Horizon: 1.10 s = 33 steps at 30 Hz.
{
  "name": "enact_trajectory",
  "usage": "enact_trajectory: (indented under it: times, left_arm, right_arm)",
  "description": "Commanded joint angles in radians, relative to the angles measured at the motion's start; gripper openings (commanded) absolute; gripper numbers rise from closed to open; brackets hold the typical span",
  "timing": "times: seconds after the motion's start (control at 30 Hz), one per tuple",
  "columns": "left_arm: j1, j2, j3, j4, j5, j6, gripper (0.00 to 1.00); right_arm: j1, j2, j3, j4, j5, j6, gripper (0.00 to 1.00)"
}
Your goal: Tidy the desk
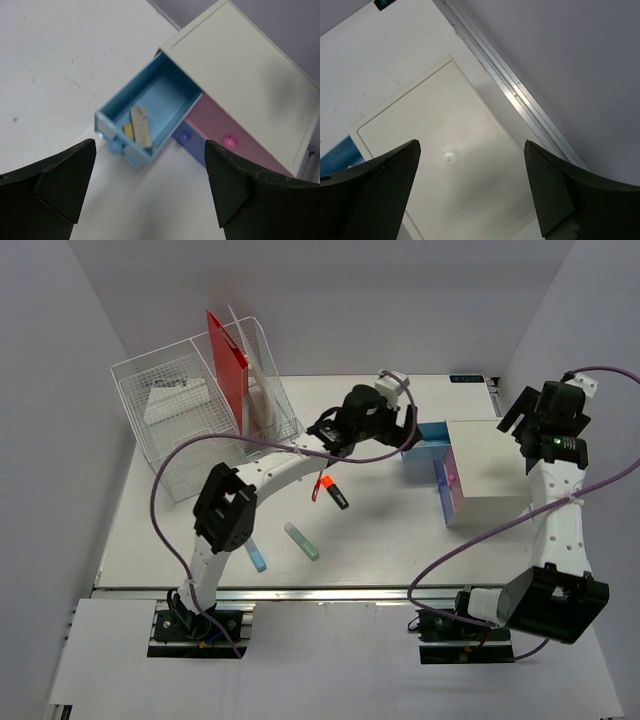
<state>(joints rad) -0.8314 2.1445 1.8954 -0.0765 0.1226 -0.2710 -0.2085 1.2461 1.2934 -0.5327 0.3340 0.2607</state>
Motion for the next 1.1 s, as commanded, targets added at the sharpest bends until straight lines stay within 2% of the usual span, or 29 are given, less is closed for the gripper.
enact_trajectory:
  times: [0.0,0.07,0.1,0.2,0.27,0.37,0.53,0.83,1.07]
  left_arm:
    - [0.105,-0.168,-0.152,0.038,0.087,-0.124,0.98]
    - [0.133,-0.217,-0.287,0.13,0.188,-0.169,0.98]
    - [0.141,-0.227,-0.314,0.139,0.187,-0.171,0.96]
    - [0.141,-0.23,-0.351,0.127,0.187,-0.149,0.91]
    - [0.141,-0.21,-0.345,0.119,0.199,-0.132,0.84]
    - [0.141,-0.115,-0.282,0.089,0.215,-0.117,0.71]
    - [0.138,0.015,-0.147,0.096,0.298,-0.132,0.63]
    - [0.084,0.196,0.05,0.109,0.262,-0.18,0.59]
    - [0.075,0.264,0.175,0.109,0.236,-0.203,0.59]
  right_arm:
    - [-0.063,0.052,0.056,-0.003,-0.14,-0.08,0.89]
    - [-0.11,0.088,0.066,0.005,-0.231,-0.093,0.89]
    - [-0.124,0.101,0.067,0.016,-0.256,-0.118,0.89]
    - [-0.155,0.144,0.081,0.02,-0.32,-0.181,0.89]
    - [-0.176,0.174,0.08,0.027,-0.361,-0.202,0.89]
    - [-0.187,0.205,0.064,0.027,-0.395,-0.233,0.89]
    - [-0.187,0.219,0.032,0.066,-0.443,-0.244,0.89]
    - [-0.186,0.227,-0.009,0.085,-0.49,-0.248,0.86]
    - [-0.186,0.231,-0.04,0.1,-0.53,-0.255,0.85]
